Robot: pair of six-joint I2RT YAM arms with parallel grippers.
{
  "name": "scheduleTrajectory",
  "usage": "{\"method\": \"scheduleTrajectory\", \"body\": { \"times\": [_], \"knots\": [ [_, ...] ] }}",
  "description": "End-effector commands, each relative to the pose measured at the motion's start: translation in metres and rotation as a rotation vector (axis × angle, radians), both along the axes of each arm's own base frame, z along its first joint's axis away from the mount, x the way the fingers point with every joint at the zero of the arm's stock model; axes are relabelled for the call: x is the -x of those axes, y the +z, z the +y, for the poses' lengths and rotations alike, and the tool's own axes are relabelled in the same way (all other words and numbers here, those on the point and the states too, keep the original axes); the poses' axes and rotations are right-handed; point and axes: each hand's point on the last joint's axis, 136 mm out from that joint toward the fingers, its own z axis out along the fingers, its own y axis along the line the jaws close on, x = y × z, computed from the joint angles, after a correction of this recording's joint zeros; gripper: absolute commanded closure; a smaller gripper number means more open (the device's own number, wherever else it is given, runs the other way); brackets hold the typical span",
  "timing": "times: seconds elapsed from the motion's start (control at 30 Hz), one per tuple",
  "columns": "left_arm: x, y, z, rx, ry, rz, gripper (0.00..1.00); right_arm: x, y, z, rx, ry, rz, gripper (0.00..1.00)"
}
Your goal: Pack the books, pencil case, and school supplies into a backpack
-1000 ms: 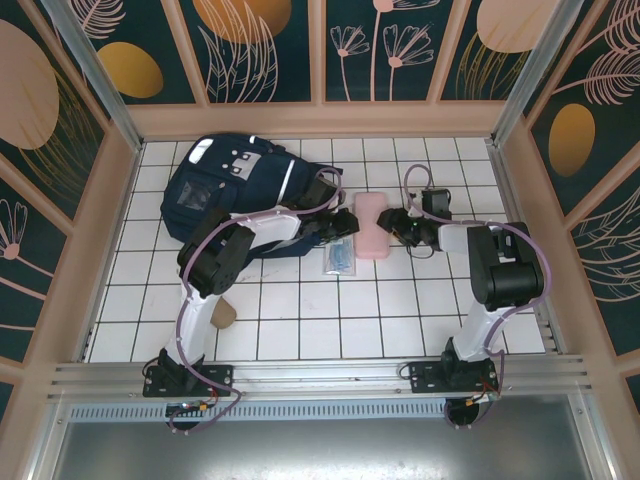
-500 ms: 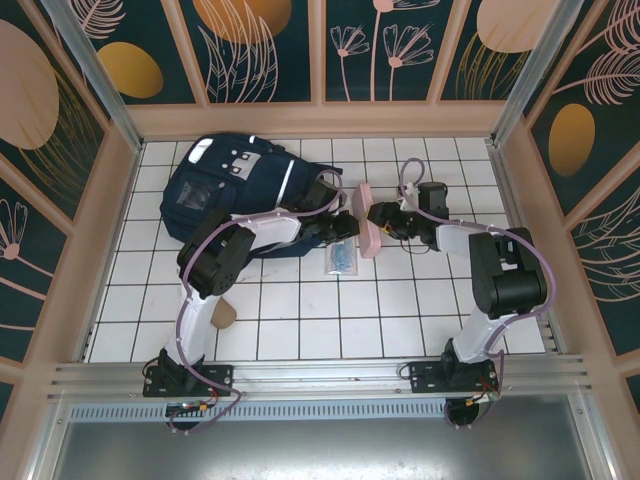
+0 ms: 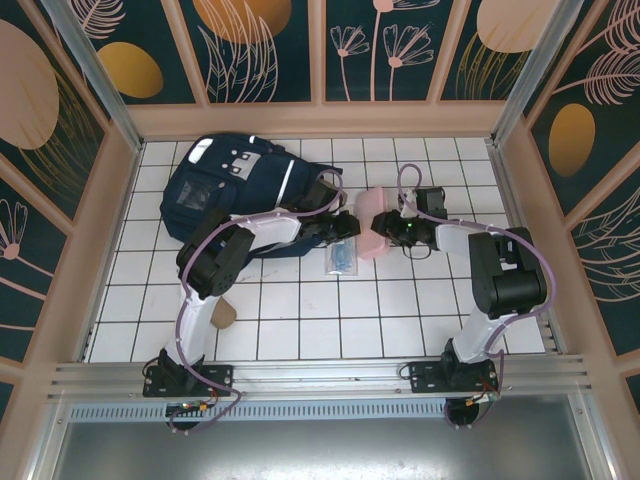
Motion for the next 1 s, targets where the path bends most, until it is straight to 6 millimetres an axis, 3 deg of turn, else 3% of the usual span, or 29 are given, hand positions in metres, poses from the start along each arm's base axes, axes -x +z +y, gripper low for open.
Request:
{"method": "scheduleTrajectory", "body": {
  "times": [0.0,0.1,0.27,0.4,0.57,0.63,0.97],
  "knots": [
    [-0.003,0.035,0.002,-0.016,-0.013,-0.077,0.78,-0.006,0.022,-0.002,0.007,-0.001,-0.064,0.66],
    [-0.007,0.055,0.005,-0.033,-0.014,-0.12,0.76,-0.005,0.026,-0.003,0.002,-0.004,-0.07,0.68],
    [-0.021,0.104,0.021,-0.09,0.003,-0.238,0.71,-0.003,0.039,-0.006,-0.008,-0.019,-0.088,0.71],
    [-0.039,0.126,0.059,-0.26,0.039,-0.346,0.64,-0.001,0.052,-0.006,-0.029,-0.025,-0.104,0.71],
    [-0.063,0.105,0.13,-0.597,0.096,-0.39,0.6,0.003,0.065,-0.002,-0.07,-0.03,-0.119,0.71],
    [-0.066,0.092,0.145,-0.693,0.083,-0.391,0.59,0.004,0.07,-0.001,-0.082,-0.033,-0.129,0.71],
    [-0.072,0.044,0.166,-0.892,0.022,-0.368,0.49,0.01,0.077,0.014,-0.1,-0.014,-0.131,0.7]
  ]
}}
